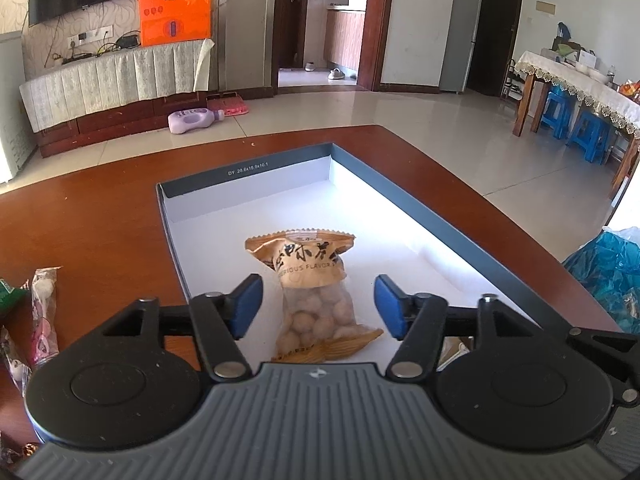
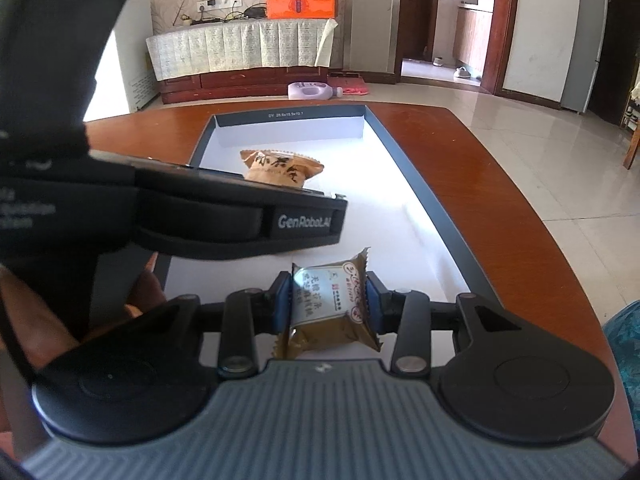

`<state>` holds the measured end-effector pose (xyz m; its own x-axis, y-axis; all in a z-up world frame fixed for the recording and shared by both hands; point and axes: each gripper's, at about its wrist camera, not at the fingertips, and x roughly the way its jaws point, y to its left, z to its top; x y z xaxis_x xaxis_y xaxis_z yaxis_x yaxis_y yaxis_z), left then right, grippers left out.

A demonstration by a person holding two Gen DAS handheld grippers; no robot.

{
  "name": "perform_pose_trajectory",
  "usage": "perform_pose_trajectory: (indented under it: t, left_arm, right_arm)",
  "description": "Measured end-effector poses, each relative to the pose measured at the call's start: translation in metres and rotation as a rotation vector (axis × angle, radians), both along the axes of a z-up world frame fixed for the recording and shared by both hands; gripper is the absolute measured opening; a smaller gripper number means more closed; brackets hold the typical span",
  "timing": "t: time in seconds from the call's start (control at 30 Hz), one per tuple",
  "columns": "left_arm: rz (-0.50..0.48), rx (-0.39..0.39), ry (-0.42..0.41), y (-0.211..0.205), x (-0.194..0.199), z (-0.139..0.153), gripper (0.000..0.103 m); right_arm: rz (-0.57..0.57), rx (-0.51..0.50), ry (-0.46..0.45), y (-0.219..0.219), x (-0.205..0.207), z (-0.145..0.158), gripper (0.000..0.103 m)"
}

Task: Organize snacks
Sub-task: 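Open the left tool to drop the peanut bag while the right tool releases the cookie packet, then move both open tools back to the snack pile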

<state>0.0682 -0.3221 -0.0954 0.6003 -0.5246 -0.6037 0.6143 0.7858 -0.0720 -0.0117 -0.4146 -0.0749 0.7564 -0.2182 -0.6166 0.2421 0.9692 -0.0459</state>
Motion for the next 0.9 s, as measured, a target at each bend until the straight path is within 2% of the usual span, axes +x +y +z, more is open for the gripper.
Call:
perform_pose_trajectory:
  t: [0.2, 0.37, 0.5, 0.73, 0.9]
  left_arm:
    - [0.012, -0.008, -0.005, 0.006, -0.003, 0.004, 0.075]
    - [0.017, -0.032, -0.020, 0.016, -0.008, 0.008, 0.083]
    - [0.016, -0.053, -0.046, 0.032, -0.012, 0.017, 0.084]
    - [0.038, -0.091, -0.075, 0.073, -0.028, 0.030, 0.084]
    - [0.085, -0.094, -0.096, 0.106, -0.045, 0.041, 0.084]
  right_arm:
    - [-0.017, -0.010, -0.020, 0.000, -0.003, 0.002, 0.054]
    - [-0.008, -0.026, -0.054, 0.005, -0.007, 0.006, 0.056]
    - [-0.003, -0.025, -0.110, 0.006, -0.015, 0.013, 0.056]
    - [-0.027, -0.002, -0.123, 0.008, -0.026, 0.017, 0.056]
    - [-0.027, 0.021, -0.168, 0.020, -0.038, 0.027, 0.056]
